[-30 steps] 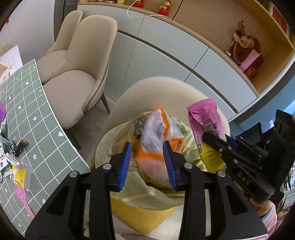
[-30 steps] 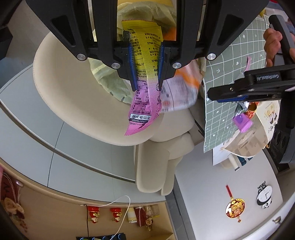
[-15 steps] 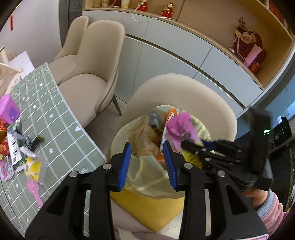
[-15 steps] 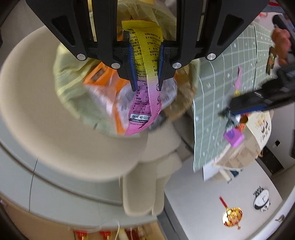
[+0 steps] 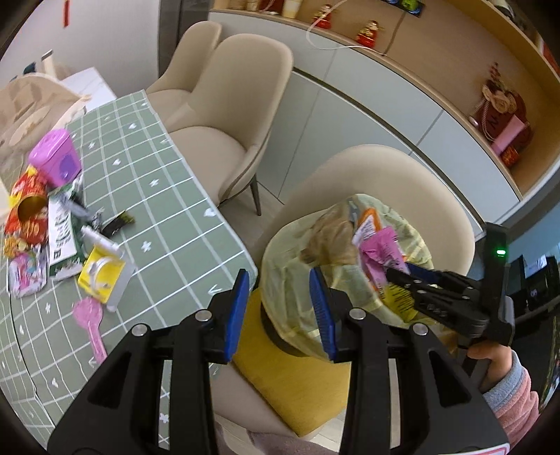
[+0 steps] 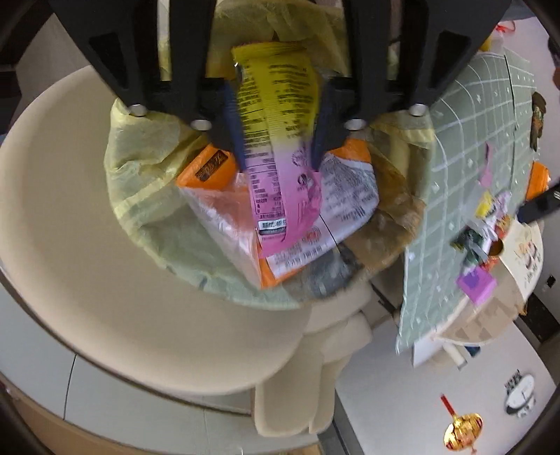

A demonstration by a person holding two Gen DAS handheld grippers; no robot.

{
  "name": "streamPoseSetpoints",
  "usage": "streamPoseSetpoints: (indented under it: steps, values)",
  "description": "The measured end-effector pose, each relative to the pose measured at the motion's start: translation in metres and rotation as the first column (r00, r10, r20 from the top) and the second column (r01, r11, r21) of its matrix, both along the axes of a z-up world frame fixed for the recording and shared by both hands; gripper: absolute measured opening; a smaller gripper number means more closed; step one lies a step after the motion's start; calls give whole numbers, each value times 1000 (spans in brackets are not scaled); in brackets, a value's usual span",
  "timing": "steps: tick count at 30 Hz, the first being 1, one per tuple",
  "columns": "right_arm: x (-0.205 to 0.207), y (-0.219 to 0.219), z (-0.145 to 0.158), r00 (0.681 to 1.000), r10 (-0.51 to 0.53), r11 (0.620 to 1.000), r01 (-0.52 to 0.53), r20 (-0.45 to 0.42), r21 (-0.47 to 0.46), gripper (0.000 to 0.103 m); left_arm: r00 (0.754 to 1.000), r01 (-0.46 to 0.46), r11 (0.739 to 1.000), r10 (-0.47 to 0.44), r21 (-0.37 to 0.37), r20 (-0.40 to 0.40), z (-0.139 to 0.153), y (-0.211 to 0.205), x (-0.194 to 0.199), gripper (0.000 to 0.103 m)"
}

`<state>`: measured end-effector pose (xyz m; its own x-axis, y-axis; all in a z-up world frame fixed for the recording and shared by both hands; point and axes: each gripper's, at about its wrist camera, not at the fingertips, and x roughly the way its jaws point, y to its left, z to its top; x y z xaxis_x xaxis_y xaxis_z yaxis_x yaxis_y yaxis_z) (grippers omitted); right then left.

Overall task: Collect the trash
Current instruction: 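Move both tools back over the snacks on the table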

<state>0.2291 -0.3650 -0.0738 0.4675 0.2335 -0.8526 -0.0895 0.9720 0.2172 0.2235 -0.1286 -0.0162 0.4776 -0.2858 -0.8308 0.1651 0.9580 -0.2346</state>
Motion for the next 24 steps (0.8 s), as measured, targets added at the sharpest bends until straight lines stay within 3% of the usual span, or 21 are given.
streamPoseSetpoints:
  steps: [9,17,24]
  values:
    - [-23,7,54,987,-16,1000,17,161,-6,56,997,-71,997,71,18,26,-3,43,-9,34]
    - [-39,63,95,972,55,998,-43,227,-55,56,980,-194,981,191,31,61,-7,117,-22,34]
    - [-37,135,103,964,125,991,-113,233,-65,56,939,-327,942,316,69,132,-9,202,-45,34]
